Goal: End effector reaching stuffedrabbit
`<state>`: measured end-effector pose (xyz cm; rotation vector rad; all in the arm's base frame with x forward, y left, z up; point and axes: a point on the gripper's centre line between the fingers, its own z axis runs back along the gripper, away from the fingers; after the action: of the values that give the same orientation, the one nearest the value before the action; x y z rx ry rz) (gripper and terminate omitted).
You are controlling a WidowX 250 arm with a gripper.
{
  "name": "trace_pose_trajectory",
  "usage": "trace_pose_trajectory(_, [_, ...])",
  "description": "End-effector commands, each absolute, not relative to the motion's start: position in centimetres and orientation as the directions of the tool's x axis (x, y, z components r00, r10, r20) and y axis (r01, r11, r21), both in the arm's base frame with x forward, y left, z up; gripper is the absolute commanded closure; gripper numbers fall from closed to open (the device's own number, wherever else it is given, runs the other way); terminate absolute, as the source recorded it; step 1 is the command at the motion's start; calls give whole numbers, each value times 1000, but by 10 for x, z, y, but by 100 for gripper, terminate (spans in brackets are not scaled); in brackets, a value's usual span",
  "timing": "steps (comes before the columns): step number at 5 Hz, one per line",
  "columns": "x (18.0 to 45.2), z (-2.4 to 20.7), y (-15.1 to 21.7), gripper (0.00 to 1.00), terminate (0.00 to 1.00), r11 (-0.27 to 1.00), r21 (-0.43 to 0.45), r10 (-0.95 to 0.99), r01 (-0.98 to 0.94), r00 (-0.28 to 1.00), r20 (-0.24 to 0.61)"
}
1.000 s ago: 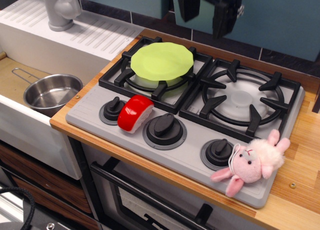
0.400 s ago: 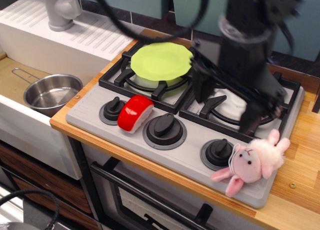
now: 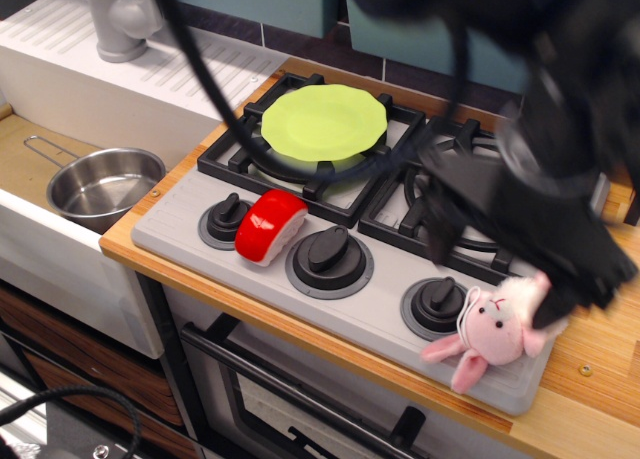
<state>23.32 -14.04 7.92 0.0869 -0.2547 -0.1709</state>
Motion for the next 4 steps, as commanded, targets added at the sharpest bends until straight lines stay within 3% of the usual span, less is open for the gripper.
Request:
trace_pose_trajectory(1, [258,54,-164,0,0,984,59,-178,168,923,341])
trace_pose_trajectory(4, [267,33,-160,0,0,976,91,-217,197,890,400])
